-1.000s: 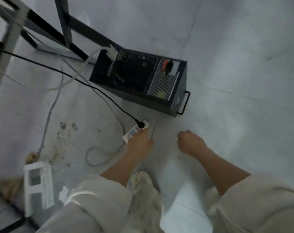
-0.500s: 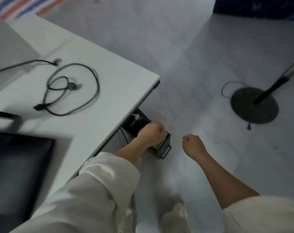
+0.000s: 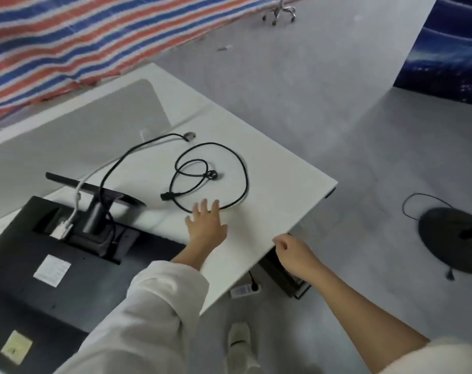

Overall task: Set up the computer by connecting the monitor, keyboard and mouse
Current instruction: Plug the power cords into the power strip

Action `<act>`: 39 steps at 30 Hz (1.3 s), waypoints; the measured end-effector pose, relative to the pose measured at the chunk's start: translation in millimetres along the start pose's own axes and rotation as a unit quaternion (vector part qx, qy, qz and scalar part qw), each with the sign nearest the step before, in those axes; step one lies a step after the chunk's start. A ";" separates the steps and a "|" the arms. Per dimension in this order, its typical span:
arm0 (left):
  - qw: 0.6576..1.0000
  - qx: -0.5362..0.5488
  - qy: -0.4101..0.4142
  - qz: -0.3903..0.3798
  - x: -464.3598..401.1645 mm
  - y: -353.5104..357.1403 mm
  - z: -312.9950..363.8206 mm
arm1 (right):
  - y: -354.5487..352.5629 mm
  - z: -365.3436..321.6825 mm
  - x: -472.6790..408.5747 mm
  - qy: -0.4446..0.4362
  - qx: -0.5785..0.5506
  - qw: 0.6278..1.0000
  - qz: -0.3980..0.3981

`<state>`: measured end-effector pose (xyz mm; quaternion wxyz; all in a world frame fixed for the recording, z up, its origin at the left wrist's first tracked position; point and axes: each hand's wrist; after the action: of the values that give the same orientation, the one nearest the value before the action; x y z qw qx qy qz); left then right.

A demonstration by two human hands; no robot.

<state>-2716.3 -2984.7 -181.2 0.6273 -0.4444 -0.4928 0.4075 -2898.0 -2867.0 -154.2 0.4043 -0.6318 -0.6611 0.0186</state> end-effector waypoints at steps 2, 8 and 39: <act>0.999 -0.037 -0.015 -0.035 -24.6 3.8 -29.3 | 17.0 -9.7 -15.1 0.008 0.005 1.000 -0.008; 0.988 -0.109 0.042 -0.102 -97.6 11.3 -83.7 | 55.1 -32.6 -59.1 0.033 0.005 0.999 0.018; 0.792 0.459 0.235 -0.327 107.7 16.8 224.6 | -40.2 167.2 137.4 0.217 -0.107 0.888 0.391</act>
<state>-2918.1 -2842.9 -143.0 0.9498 0.0016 -0.2014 0.2394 -3007.0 -2676.9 -174.9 0.4275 -0.8668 -0.2544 -0.0336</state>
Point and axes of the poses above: each hand's wrist, its own x-axis away from the middle knuckle, its own y-axis out of the palm, z = x × y, and after that the axes turned 1 degree about y, right-handed
